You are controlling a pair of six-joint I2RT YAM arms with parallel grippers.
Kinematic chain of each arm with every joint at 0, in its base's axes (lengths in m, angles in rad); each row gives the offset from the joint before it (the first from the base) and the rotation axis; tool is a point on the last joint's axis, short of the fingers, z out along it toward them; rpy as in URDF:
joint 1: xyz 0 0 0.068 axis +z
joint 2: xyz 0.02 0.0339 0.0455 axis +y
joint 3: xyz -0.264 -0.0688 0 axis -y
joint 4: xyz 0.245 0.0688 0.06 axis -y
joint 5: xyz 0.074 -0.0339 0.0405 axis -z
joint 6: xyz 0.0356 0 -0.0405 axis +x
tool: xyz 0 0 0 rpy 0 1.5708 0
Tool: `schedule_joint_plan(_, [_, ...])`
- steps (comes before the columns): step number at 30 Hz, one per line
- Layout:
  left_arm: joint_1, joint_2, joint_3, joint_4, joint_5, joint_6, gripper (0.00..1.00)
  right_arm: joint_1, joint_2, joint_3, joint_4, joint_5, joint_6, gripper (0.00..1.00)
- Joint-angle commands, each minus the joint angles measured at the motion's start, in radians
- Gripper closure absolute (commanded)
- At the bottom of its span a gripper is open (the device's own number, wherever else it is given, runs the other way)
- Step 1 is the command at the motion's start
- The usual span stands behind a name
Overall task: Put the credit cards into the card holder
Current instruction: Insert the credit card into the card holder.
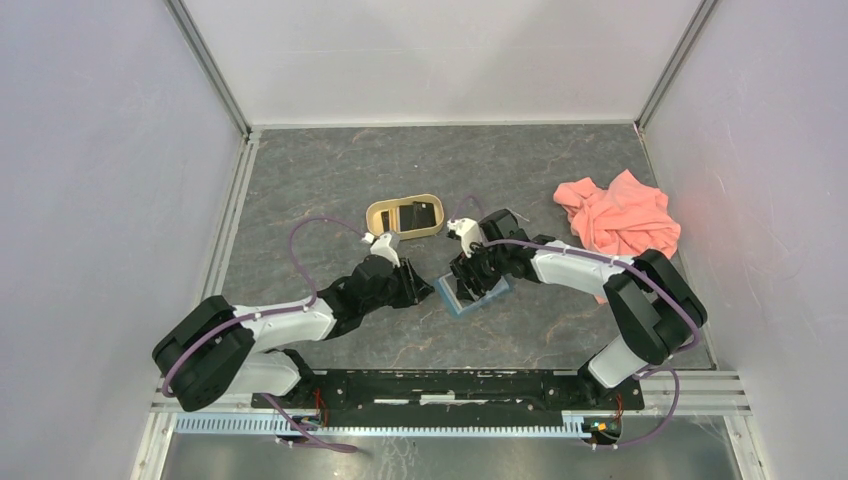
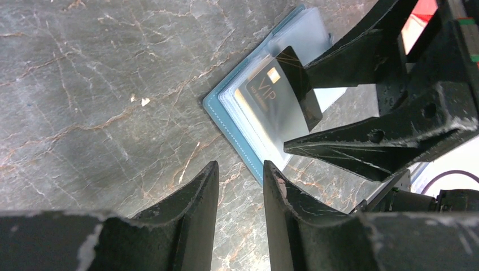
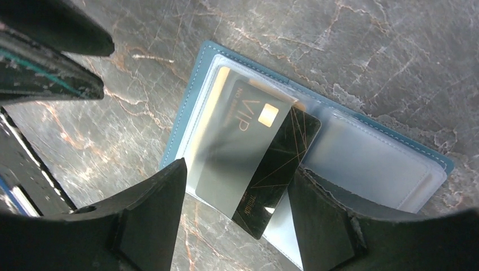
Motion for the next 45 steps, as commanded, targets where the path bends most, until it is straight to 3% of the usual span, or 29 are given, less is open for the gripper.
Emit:
schedule_joint_plan(1, [0.002, -0.017, -0.018, 0.058, -0.025, 0.004, 0.58, 0.03, 0.0, 0.06, -0.093, 0.06, -0.162, 0.28])
schedule_joint_plan(4, [0.003, -0.017, -0.019, 0.06, -0.023, 0.007, 0.58, 0.035, 0.011, 0.088, -0.154, -0.016, -0.258, 0.21])
schedule_joint_plan(9, [0.004, -0.018, -0.024, 0.069, -0.021, 0.007, 0.58, 0.036, 0.02, 0.116, -0.206, -0.018, -0.322, 0.11])
schedule_joint_plan(14, [0.005, -0.017, -0.027, 0.074, -0.017, 0.007, 0.58, 0.035, -0.005, 0.129, -0.22, -0.008, -0.357, 0.08])
schedule_joint_plan(27, [0.005, -0.006, -0.03, 0.086, -0.014, 0.007, 0.57, 0.002, -0.04, 0.13, -0.202, -0.03, -0.371, 0.07])
schedule_joint_plan(35, [0.005, -0.004, -0.032, 0.092, -0.012, 0.007, 0.57, -0.1, -0.019, 0.121, -0.207, -0.258, -0.346, 0.1])
schedule_joint_plan(45, [0.005, 0.001, -0.032, 0.098, -0.005, 0.009, 0.57, -0.151, 0.017, 0.119, -0.2, -0.292, -0.332, 0.14])
